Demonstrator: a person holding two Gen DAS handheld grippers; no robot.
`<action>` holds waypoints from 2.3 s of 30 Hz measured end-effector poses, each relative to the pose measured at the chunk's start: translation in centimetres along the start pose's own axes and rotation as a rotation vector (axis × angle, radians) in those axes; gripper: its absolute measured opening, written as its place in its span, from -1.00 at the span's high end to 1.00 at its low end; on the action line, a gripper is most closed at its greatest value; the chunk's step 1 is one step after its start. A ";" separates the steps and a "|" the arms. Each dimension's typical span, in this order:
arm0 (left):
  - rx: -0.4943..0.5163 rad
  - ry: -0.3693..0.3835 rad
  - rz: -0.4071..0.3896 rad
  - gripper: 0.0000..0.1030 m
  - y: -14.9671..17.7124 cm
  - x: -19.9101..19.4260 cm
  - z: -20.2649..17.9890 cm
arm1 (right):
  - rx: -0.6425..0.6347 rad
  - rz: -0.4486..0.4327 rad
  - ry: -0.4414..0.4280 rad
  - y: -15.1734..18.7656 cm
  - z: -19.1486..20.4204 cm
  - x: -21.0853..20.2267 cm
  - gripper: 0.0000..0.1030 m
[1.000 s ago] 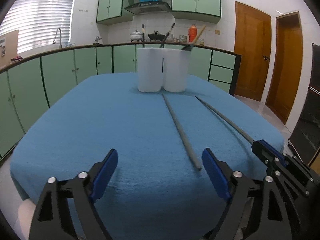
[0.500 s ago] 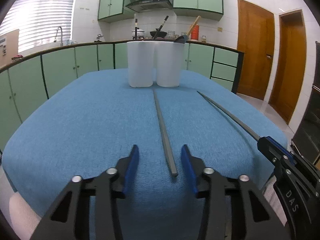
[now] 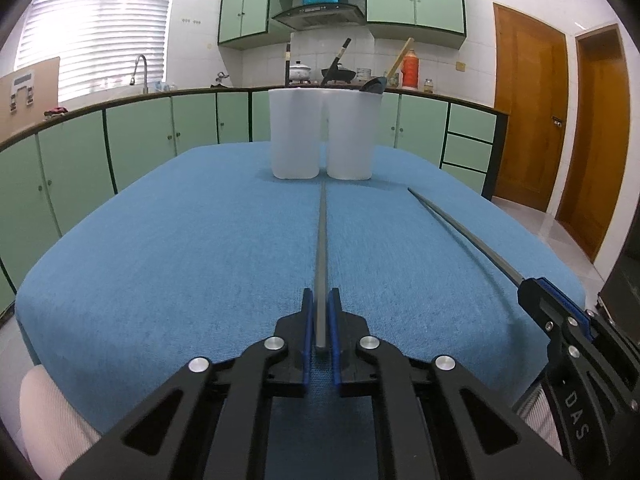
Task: Organize utensils
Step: 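Close the left tool on the other dark grey chopstick while the right tool holds its chopstick, then lift both grey chopsticks and carry them over the white caddy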
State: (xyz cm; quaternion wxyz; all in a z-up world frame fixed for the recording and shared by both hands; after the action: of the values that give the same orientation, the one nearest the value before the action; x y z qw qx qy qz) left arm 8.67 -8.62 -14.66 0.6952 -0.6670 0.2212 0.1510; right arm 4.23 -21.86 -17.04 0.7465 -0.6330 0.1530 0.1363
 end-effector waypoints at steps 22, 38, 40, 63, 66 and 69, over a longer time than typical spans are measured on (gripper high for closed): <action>0.018 0.026 -0.242 0.87 -8.2 -7.0 2.2 | -0.042 -0.122 -0.091 -8.6 -0.5 -3.6 0.87; 0.011 0.094 -0.284 0.87 -16.3 -7.6 4.3 | -0.094 -0.082 -0.238 -18.7 2.4 -2.6 0.88; 0.008 0.102 -0.280 0.87 -17.1 -7.2 4.5 | -0.090 -0.055 -0.265 -19.4 2.7 -2.1 0.88; 0.023 0.102 -0.376 0.87 -24.3 -6.6 6.5 | -0.142 -0.057 -0.348 -27.9 5.7 -1.7 0.88; 0.024 0.102 -0.415 0.87 -26.3 -6.7 6.6 | -0.145 -0.094 -0.350 -30.0 5.9 -1.8 0.88; 0.020 0.102 -0.451 0.87 -28.2 -6.8 6.9 | -0.138 -0.127 -0.362 -32.2 6.1 -1.8 0.88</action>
State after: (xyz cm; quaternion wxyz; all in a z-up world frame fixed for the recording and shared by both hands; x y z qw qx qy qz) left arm 17.83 -3.04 13.14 0.7057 -0.6996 0.1030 -0.0443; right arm 15.73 -21.08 13.72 0.7237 -0.6563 -0.0335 0.2108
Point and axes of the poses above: each gripper's, at about its wrist camera, not at the fingertips, and x roughly the way its jaws point, z to its left, y to its underside, the point moved 3 cm from there along x, roughly the way its jaws point, and after that the axes turned 3 degrees about x, right-handed, at the moved point
